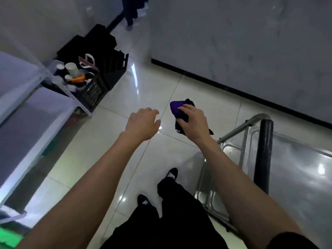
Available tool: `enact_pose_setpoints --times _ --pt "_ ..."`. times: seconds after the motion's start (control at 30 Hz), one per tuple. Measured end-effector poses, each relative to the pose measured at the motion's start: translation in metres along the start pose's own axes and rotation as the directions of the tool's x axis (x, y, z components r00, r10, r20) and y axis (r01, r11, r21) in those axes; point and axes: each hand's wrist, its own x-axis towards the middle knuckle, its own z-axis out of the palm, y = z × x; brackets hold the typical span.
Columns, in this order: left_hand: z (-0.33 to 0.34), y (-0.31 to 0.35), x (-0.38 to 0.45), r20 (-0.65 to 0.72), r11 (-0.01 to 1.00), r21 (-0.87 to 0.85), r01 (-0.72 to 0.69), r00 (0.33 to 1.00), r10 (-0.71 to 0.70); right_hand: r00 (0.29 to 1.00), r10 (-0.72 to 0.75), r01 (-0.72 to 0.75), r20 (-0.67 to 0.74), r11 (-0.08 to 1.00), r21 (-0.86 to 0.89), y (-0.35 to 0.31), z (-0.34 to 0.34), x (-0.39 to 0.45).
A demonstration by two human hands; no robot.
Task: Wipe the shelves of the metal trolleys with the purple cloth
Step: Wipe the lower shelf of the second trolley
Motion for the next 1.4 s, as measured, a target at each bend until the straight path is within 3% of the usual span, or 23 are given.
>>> enact_pose_setpoints --times 0.27,0.53,0.77,0.9,1.03,1.3,1.4 --pt "-0.022 0.05 0.164 0.074 0.989 0.061 -0.132 0.989 0.127 0.987 0.145 -0.14 -0.064 0.987 0.074 0.075 -0.04 0.119" --pt "-0.041 0.12 0.295 0.108 0.956 0.083 -0.282 0.956 0.273 0.952 0.265 -0.261 -0.153 0.964 0.043 0.134 -0.099 0.202" --pt "-0.03 0.163 0.415 0.204 0.911 0.063 -0.408 0.899 0.388 0.887 0.424 -0.424 -0.182 0.905 0.043 0.193 -0.122 0.267" --pt "-0.032 0.191 0.492 0.216 0.873 0.032 -0.487 0.856 0.469 0.809 0.537 -0.543 -0.24 0.838 0.045 0.22 -0.143 0.303" --pt "-0.034 0.241 0.552 0.261 0.773 0.016 -0.634 0.749 0.609 0.717 0.633 -0.637 -0.293 0.765 0.096 0.247 -0.167 0.325" --pt "-0.013 0.398 0.603 0.402 0.455 -0.007 -0.89 0.415 0.817 0.399 0.818 -0.78 -0.414 0.54 0.316 0.325 -0.212 0.311" --pt "0.001 0.461 0.619 0.419 0.37 -0.026 -0.928 0.326 0.847 0.294 0.855 -0.801 -0.428 0.465 0.378 0.369 -0.229 0.297"
